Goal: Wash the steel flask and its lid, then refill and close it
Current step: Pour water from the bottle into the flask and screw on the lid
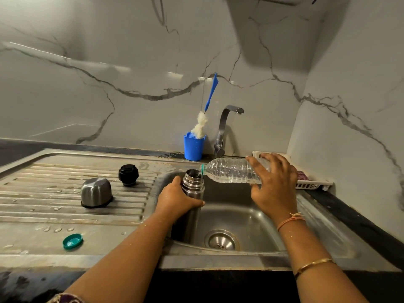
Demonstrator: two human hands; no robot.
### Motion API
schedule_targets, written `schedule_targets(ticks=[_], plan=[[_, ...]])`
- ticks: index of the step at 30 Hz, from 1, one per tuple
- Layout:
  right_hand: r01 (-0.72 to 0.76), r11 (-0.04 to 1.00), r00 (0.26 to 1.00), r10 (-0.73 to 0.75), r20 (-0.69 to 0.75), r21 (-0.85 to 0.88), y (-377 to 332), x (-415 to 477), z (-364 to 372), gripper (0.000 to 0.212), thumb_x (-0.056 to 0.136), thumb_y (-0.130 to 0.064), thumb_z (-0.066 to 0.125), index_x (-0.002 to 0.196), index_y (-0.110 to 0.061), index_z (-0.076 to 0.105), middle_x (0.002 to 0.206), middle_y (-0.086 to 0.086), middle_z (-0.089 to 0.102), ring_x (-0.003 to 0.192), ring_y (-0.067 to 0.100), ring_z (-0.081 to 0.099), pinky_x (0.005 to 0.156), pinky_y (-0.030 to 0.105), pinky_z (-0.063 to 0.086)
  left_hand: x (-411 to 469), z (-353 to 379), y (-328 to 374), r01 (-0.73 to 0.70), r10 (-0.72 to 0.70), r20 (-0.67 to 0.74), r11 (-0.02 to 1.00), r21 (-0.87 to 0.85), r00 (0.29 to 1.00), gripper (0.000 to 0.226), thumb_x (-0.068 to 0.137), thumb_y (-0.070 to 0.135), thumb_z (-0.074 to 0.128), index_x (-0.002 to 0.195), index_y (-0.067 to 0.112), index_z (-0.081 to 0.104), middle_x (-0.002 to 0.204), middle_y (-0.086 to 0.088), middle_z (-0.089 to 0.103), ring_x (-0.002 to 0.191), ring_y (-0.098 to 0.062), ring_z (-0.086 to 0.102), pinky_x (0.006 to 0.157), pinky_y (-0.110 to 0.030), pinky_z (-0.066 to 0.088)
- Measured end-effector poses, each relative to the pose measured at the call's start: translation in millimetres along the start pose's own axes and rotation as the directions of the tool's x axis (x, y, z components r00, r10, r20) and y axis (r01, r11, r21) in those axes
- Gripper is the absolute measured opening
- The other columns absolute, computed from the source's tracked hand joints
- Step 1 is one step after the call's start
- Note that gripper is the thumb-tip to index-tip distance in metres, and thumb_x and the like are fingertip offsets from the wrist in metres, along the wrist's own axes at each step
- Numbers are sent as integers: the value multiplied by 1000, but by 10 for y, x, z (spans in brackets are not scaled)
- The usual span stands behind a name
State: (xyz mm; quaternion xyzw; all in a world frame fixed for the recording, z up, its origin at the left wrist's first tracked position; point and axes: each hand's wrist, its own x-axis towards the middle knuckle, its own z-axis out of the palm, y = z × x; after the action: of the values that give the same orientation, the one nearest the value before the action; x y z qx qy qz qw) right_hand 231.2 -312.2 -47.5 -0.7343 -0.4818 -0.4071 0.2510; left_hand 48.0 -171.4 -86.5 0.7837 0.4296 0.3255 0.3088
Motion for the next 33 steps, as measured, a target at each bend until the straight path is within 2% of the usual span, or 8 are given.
schedule_targets(ticks=[5, 10, 15, 20, 33], plan=[[9, 1000, 1000, -9, 0, -4, -21, 40, -21, 75, 52, -3, 74, 122, -25, 60, 120, 12, 56, 119, 32, 39, 92, 59, 37, 13, -3, -14, 0, 0, -7, 1000, 8, 1000, 68, 55, 42, 88, 109, 25, 49, 103, 9, 61, 95, -12, 59, 85, -30, 51], [65, 997, 998, -66, -19, -38, -7, 104, -53, 73, 51, -4, 75, 120, -24, 62, 116, 11, 59, 116, 30, 40, 89, 56, 40, 27, 7, -26, 1, -1, -12, 1000, 18, 1000, 71, 55, 43, 88, 112, 24, 50, 108, 6, 63, 98, -14, 59, 88, -33, 52], [115, 990, 993, -116, -2, -83, 3, 181, -87, 71, 50, -7, 78, 118, -23, 64, 114, 11, 60, 112, 35, 51, 85, 55, 42, 39, 13, -18, 3, -3, -8, 1000, 10, 1000, 75, 55, 41, 88, 117, 22, 49, 113, 4, 62, 102, -15, 59, 90, -34, 52], [171, 978, 985, -171, 7, -117, 26, 252, -125, 70, 49, -9, 80, 117, -23, 65, 112, 13, 61, 109, 36, 54, 84, 54, 43, 38, 5, -21, 0, 0, -12, 1000, 17, 1000, 76, 56, 41, 87, 118, 21, 49, 114, 3, 62, 103, -15, 59, 88, -31, 51], [313, 934, 949, -315, 16, -170, 23, 478, -237, 69, 48, -7, 80, 113, -24, 66, 111, 13, 62, 107, 37, 56, 83, 52, 43, 30, -4, -17, -7, 7, -12, 1000, -1, 1000, 68, 54, 42, 88, 107, 23, 50, 104, 7, 64, 94, -13, 59, 83, -31, 51]])
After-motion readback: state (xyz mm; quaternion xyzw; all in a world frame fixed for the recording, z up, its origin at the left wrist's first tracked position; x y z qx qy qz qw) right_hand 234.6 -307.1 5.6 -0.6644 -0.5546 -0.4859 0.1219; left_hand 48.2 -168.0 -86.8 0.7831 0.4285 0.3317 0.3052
